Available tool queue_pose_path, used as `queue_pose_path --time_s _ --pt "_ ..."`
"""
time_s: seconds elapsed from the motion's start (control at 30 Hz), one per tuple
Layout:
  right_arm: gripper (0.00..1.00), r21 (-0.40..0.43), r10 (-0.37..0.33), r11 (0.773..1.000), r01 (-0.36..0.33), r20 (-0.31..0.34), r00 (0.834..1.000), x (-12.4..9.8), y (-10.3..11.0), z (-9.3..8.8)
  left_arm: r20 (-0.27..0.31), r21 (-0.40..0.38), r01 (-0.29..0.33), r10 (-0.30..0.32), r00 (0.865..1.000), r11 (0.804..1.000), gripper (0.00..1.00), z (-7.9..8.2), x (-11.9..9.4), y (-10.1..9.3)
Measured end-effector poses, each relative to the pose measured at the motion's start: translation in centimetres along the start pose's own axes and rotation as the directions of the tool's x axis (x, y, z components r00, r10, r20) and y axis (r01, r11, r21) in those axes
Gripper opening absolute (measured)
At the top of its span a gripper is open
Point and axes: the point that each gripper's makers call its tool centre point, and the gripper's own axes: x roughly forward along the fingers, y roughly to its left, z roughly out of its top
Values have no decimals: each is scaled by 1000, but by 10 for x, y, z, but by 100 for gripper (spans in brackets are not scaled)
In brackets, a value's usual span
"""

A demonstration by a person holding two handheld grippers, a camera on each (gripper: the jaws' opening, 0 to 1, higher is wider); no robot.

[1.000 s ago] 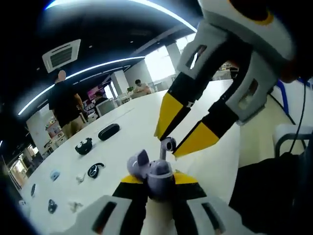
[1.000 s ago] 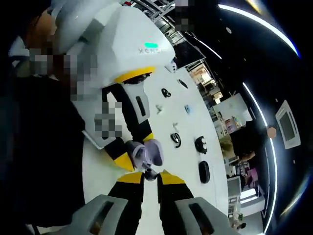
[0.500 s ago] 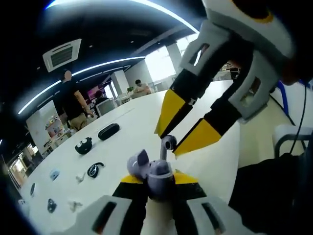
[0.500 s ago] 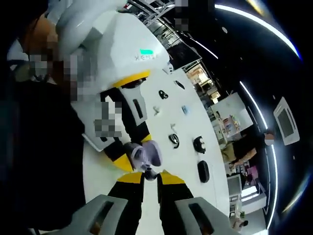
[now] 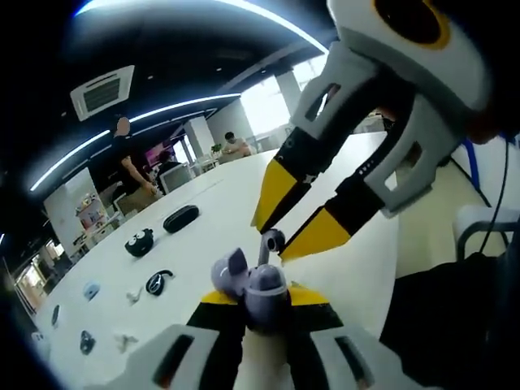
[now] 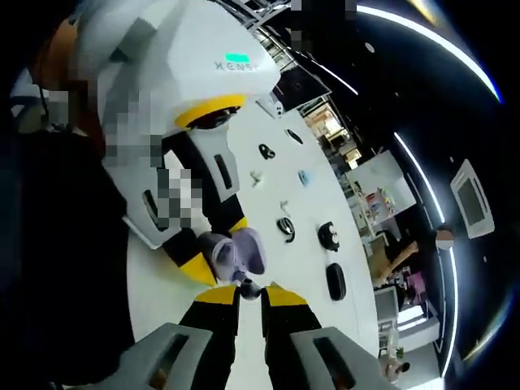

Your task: Pick up the earbuds from the table and place the earbuds into the earbud case

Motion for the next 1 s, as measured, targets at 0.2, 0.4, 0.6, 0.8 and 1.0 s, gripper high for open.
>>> queue_pose_path --time_s 0.2,0.4,0.6,0.8,1.0 --pt "10 -7 0 1000 0 -2 1000 -1 1 3 -2 6 1 -1 1000 1000 20 0 -1 -1" --pt "10 -28 6 1000 -6 1 1000 -3 3 7 -1 -1 1 -1 1000 1000 20 -1 -1 0" --pt "10 -18 8 1000 -8 -2 1000 2 0 3 7 -21 6 -6 1000 1000 20 -2 -1 1" --pt "10 -43 -2 999 1 -7 1000 3 -1 2 10 -27 8 -7 1000 1000 20 -3 -1 1" --pt "10 -74 -10 997 8 -17 1000 5 -3 2 13 -29 7 -7 1000 1000 20 -3 -1 1"
